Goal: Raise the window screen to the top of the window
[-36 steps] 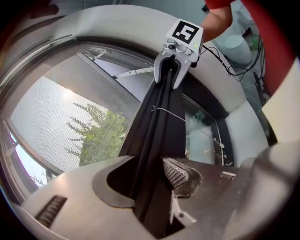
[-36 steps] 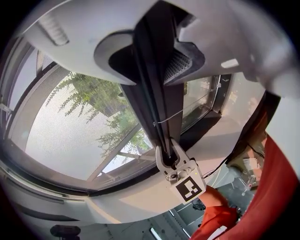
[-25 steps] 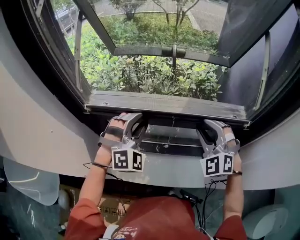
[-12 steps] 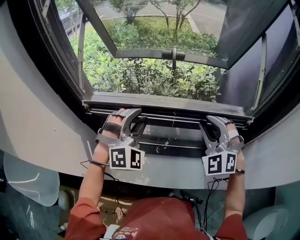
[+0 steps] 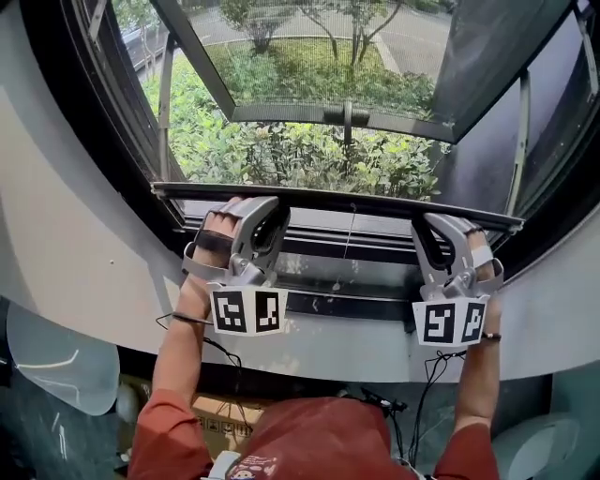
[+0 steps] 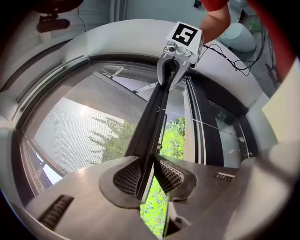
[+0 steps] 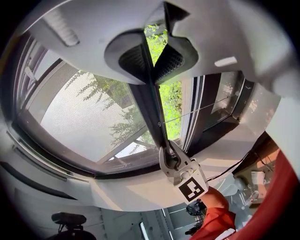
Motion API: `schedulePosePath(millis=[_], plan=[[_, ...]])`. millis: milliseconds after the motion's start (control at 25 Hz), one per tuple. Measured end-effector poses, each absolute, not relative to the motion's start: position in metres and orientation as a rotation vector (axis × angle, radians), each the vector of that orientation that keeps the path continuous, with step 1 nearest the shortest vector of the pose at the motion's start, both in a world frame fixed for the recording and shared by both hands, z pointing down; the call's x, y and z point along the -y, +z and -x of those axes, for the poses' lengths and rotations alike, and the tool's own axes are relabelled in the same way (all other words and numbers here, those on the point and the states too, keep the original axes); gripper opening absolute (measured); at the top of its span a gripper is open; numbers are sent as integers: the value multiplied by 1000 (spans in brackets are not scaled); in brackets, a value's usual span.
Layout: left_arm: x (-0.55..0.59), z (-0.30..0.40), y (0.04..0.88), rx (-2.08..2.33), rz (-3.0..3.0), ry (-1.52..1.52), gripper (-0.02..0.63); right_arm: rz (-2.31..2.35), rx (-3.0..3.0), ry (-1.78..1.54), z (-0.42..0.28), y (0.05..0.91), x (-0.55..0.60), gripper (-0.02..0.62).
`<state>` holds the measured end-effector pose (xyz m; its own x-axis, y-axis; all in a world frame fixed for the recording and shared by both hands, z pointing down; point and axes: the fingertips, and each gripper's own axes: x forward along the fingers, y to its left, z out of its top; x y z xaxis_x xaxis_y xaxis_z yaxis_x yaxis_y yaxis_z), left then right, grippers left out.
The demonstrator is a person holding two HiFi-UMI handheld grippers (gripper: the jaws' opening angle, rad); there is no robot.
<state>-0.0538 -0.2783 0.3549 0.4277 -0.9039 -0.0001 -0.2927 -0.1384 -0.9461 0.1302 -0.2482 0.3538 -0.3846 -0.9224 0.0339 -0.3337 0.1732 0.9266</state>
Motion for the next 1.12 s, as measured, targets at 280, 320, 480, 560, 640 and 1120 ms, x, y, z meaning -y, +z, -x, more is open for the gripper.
schedulePosePath(millis=[280, 320, 480, 560, 640, 1120], plan=[[283, 55, 306, -1074, 1583, -686, 84, -1221, 1759, -1309, -129, 307, 252, 63], [283, 55, 300, -1077, 1571, -677, 84, -1229, 1749, -1325, -129, 301, 252, 63], [284, 53, 276, -1077, 1507, -663, 78, -1262, 1685, -1370, -130, 276, 255, 58], [286, 53, 264, -1076, 1475, -668, 75, -1266, 1643, -1384, -131, 264, 258, 55], [287, 53, 254, -1080, 1451, -669, 74, -1261, 1597, -1400, -130, 255, 260, 49], [287, 50, 182, -1132, 1261, -683, 66, -1324, 1351, -1476, -132, 184, 262, 34]])
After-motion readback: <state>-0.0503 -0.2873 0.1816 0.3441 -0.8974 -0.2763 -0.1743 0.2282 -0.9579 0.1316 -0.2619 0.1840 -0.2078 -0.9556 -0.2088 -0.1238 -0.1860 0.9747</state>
